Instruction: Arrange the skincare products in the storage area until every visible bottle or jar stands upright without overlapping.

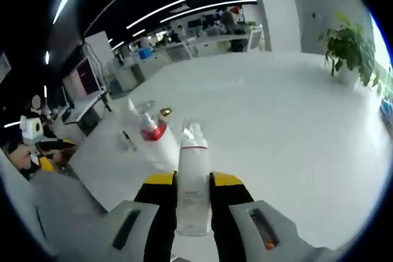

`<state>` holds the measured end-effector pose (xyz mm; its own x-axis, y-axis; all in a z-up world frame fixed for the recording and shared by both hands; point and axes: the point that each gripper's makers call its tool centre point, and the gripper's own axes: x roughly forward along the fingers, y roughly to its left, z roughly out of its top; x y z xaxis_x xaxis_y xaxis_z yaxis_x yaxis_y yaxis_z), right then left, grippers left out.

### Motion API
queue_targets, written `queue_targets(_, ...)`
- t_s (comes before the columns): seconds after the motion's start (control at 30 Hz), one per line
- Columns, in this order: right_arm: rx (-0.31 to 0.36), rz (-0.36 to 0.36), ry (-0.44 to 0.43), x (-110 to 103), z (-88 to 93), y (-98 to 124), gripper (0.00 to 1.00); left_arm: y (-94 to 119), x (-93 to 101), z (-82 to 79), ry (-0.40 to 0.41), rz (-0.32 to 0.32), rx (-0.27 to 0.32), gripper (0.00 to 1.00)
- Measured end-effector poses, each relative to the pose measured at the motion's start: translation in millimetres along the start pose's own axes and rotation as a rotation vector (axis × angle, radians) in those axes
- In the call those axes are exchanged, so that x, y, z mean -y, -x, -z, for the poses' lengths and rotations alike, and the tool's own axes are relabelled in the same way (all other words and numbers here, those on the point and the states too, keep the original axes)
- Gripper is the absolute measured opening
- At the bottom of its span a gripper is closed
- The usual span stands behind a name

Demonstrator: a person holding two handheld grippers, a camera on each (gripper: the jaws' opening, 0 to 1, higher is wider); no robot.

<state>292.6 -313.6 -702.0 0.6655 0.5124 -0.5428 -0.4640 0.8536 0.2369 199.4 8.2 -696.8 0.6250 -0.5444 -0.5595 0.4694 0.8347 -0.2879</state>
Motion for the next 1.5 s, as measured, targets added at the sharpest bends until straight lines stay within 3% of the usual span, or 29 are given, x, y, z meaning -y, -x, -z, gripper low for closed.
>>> queue_targets(0.27, 0.114, -0.119, -0.092, -47, -8.3, 15, 0.19, -1, 13.0, -7.9, 0.018, 0.042, 0.025, 0.98)
queue_targets(0.37, 0.152, -0.171, -0.028, -74, -11.2, 16, 0.19, -2, 19.9, -12.2, 0.018, 0.059, 0.036, 0.98)
queue_targets(0.47, 0.179, -0.231, -0.029, -91, -16.3, 13, 0.19, -2, 22.4, -14.7, 0.026, 0.070, 0.045, 0.97)
queue_targets(0.7, 0.177, -0.329, -0.009, -136, -22.4, 3, 0.19, 2, 29.9, -27.4, 0.038, 0.082, 0.077, 0.96)
queue_targets(1.03, 0.183, -0.436, 0.013, -177, -28.0, -5, 0.19, 6, 40.7, -31.3, 0.097, 0.116, 0.104, 0.92)
queue_targets(1.37, 0.191, -0.525, 0.126, -220, -33.1, -4, 0.19, 14, 74.5, -65.7, 0.277, 0.267, 0.215, 0.80)
queue_targets(1.5, 0.201, -0.566, 0.155, -238, -37.2, -3, 0.19, 11, 83.7, -72.4, 0.309, 0.292, 0.232, 0.75)
